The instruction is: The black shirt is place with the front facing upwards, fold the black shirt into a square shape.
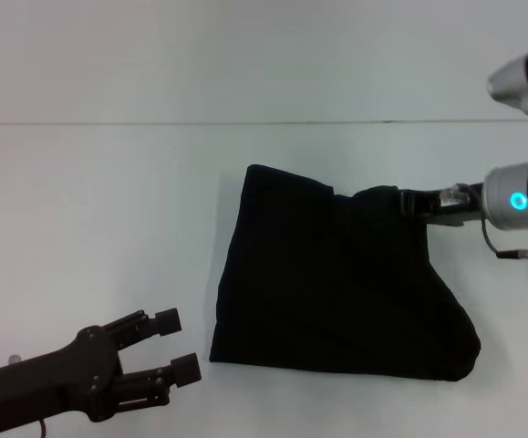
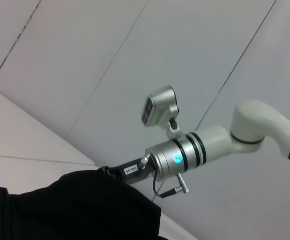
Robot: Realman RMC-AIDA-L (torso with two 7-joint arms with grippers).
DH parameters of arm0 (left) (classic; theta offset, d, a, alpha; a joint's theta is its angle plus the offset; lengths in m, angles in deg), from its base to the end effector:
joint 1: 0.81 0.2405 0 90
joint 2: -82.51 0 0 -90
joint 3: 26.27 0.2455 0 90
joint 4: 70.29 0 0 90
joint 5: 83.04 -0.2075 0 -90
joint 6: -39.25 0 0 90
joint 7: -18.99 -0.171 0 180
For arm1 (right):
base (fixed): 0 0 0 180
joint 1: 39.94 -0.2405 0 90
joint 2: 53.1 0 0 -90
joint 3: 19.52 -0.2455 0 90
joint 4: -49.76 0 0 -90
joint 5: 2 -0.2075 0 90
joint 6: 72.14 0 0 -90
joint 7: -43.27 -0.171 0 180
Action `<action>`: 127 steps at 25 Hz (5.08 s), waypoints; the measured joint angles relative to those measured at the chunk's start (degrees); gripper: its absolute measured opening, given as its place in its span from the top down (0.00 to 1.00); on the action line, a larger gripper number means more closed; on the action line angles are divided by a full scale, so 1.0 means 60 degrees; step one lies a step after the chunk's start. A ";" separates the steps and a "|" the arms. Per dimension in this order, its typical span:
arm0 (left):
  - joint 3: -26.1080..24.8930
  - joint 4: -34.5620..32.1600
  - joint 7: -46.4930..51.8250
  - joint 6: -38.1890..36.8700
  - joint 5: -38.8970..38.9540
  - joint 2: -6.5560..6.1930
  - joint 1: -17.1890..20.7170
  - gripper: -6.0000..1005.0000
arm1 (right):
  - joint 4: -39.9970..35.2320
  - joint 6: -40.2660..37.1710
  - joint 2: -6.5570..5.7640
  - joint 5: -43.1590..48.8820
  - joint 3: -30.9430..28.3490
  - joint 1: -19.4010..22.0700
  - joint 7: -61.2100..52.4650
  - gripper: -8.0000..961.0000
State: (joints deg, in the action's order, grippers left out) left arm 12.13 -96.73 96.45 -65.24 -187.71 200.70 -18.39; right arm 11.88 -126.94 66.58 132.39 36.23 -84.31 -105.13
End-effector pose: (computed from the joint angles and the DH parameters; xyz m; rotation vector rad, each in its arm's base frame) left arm -0.2691 0.2402 -0.0169 -2.6066 -0.9657 -1.1831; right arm 0.2293 0.4310 -0.0479 -2.1200 1.5744 0.2505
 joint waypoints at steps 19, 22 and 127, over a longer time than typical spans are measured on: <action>-0.0004 -0.0001 0.0277 -0.0046 -0.0002 -0.0023 -0.0044 0.05 | 0.0352 -0.0101 -0.0407 -0.3484 -0.2699 0.1991 0.2130 0.61; -0.0087 -0.0001 0.0282 -0.0035 -0.0001 -0.0004 -0.0060 0.05 | 0.0405 -0.0198 -0.0444 -0.3789 -0.2811 0.2122 0.2455 0.55; -0.0893 -0.0207 0.1577 0.0385 -0.0353 -0.0436 -0.0504 0.06 | -0.1716 -0.2458 0.0281 0.1458 0.9337 -0.3392 -0.0256 0.96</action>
State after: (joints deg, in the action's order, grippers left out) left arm 6.78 -97.97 105.91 -62.93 -189.83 198.09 -21.41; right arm 1.58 -141.69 68.27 141.13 92.25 -104.67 -106.67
